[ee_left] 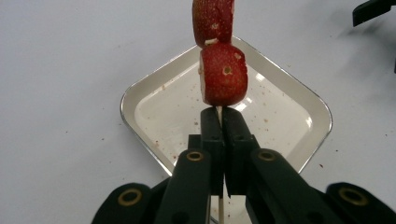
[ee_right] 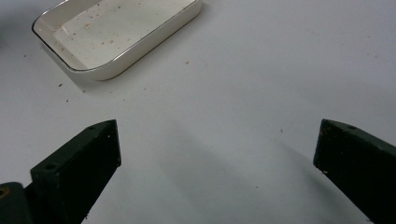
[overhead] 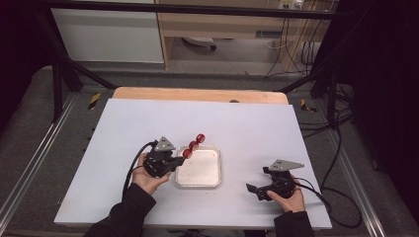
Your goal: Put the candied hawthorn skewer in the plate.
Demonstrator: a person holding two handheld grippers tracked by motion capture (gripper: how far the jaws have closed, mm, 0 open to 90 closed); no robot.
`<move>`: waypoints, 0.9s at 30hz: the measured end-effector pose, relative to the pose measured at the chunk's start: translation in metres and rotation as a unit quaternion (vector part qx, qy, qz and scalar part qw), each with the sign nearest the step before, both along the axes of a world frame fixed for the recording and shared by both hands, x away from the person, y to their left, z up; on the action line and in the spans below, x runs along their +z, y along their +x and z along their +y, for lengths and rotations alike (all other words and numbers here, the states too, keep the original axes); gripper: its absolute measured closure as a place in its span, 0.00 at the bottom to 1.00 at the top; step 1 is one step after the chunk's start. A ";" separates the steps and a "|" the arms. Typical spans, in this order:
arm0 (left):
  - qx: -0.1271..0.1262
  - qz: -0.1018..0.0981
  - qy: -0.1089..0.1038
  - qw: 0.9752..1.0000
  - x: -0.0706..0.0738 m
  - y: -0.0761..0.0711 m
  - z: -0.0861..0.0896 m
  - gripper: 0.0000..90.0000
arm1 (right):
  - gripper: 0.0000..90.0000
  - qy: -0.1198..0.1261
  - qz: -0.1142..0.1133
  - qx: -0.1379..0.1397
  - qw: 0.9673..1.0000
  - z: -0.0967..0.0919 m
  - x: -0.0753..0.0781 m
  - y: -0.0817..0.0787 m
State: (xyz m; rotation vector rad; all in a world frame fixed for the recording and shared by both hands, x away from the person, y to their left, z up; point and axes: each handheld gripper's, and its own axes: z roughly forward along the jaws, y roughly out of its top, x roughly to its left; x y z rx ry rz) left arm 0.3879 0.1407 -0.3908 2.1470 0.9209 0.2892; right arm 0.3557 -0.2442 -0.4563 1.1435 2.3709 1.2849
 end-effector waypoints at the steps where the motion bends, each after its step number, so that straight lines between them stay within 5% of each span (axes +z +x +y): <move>1: 0.000 0.004 0.002 1.000 -0.001 0.001 -0.001 0.98 | 0.02 0.000 0.000 -0.001 1.000 -0.002 -0.001 -0.001; 11: -0.003 0.035 0.035 0.999 -0.019 0.007 -0.018 0.98 | 0.02 -0.007 0.001 0.001 1.000 -0.005 -0.003 -0.003; 27: 0.002 0.053 0.082 0.995 -0.040 0.003 -0.034 0.98 | 0.02 0.004 0.004 0.002 1.000 -0.006 -0.003 -0.005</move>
